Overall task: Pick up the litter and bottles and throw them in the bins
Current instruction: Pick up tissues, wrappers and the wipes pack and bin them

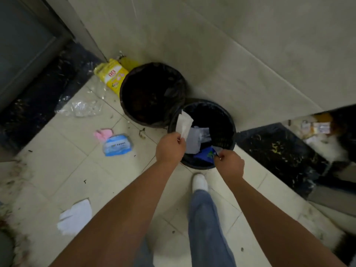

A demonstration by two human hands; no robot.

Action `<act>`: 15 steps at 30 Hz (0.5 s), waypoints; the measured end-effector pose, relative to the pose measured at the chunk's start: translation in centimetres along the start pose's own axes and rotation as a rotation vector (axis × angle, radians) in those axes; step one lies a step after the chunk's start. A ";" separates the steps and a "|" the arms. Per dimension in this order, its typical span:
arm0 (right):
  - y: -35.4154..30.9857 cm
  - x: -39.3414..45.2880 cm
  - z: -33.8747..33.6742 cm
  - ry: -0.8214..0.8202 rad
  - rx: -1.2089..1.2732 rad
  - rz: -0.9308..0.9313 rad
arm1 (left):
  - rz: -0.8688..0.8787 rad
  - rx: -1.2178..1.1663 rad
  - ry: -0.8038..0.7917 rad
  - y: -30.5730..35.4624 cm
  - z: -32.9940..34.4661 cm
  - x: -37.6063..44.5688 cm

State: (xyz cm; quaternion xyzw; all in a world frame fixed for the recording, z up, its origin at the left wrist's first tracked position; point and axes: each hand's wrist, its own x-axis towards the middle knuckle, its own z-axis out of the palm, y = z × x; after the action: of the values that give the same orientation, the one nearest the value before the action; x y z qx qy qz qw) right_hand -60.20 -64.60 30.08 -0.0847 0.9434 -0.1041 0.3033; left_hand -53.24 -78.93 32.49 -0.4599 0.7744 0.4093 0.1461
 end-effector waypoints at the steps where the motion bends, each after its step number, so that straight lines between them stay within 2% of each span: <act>1: 0.4 1.5 -0.1 -0.023 -0.028 0.006 | -0.004 0.013 -0.029 0.5 1.0 1.4; 5: 1.2 7.6 0.8 -0.076 -0.073 0.037 | -0.047 0.035 -0.142 0.8 5.4 7.5; 9: 1.6 12.5 3.6 -0.167 -0.150 -0.019 | -0.050 0.162 -0.276 -1.7 9.7 11.5; 12: 1.2 13.5 5.1 -0.234 -0.260 -0.079 | -0.008 0.297 -0.216 -3.4 10.9 12.0; 15: -0.5 12.5 5.4 -0.282 -0.515 -0.185 | 0.054 0.412 -0.152 -4.8 9.9 10.9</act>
State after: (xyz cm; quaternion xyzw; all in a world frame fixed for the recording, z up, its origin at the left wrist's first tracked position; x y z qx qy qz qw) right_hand -66.98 -68.66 18.94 -0.2580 0.8757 0.1239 0.3889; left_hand -56.52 -78.99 17.36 -0.3673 0.8404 0.2798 0.2840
